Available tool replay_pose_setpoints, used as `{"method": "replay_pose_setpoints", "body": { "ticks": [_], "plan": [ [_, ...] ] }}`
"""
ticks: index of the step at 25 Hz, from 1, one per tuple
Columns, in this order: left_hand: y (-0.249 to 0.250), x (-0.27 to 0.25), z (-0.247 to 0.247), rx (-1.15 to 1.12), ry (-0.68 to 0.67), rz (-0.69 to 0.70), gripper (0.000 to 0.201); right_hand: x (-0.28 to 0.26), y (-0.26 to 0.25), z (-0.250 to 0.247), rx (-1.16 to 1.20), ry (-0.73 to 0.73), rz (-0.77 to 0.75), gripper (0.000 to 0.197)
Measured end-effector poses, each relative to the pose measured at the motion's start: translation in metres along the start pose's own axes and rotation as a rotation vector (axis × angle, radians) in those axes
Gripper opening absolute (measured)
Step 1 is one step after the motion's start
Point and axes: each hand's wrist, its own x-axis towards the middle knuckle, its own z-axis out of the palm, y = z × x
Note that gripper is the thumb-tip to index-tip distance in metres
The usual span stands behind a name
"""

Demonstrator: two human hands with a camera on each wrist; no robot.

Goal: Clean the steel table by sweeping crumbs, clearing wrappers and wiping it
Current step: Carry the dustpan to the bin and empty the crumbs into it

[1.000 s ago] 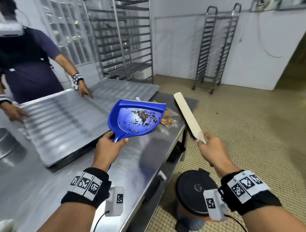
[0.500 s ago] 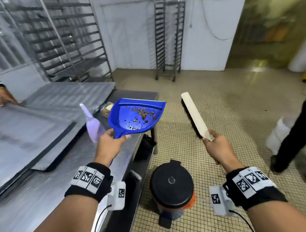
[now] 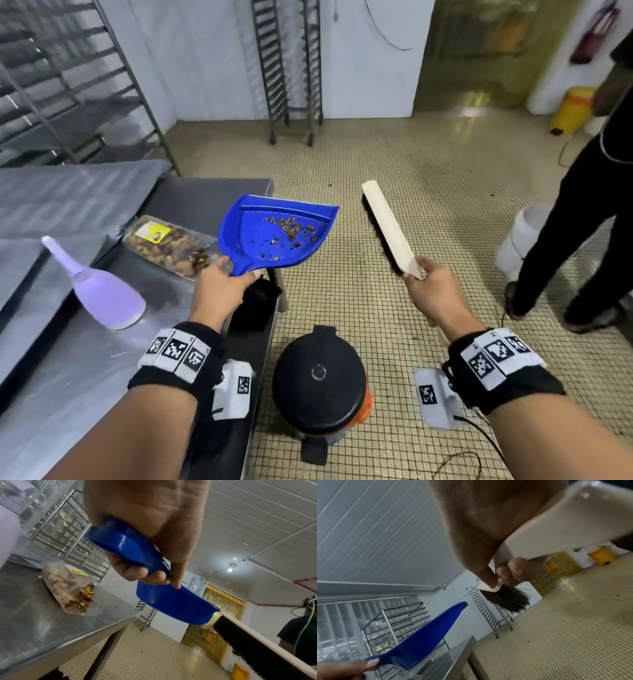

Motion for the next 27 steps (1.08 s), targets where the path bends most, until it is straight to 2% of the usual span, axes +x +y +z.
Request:
{"method": "replay_pose_setpoints", "body": {
  "ticks": [6,11,16,23,27],
  "plan": [
    [-0.011,-0.012,0.033,0.001,0.030,-0.104,0.057,0.022,0.020,-0.016,-0.065,-0.063,-0.002,0.051],
    [-0.022,-0.029,0.040,0.041,0.034,-0.158,0.047,0.029,0.032,-0.014,-0.042,-0.127,0.008,0.053],
    [-0.015,-0.028,0.036,0.057,0.041,-0.184,0.058,0.039,0.028,-0.014,-0.018,-0.142,-0.013,0.053],
    [-0.014,-0.016,0.038,0.063,0.020,-0.191,0.059,0.054,0.016,-0.005,-0.007,-0.148,-0.011,0.053],
    [-0.018,-0.008,0.037,0.069,0.021,-0.174,0.048,0.058,0.007,-0.001,0.002,-0.149,-0.022,0.053]
  ]
}}
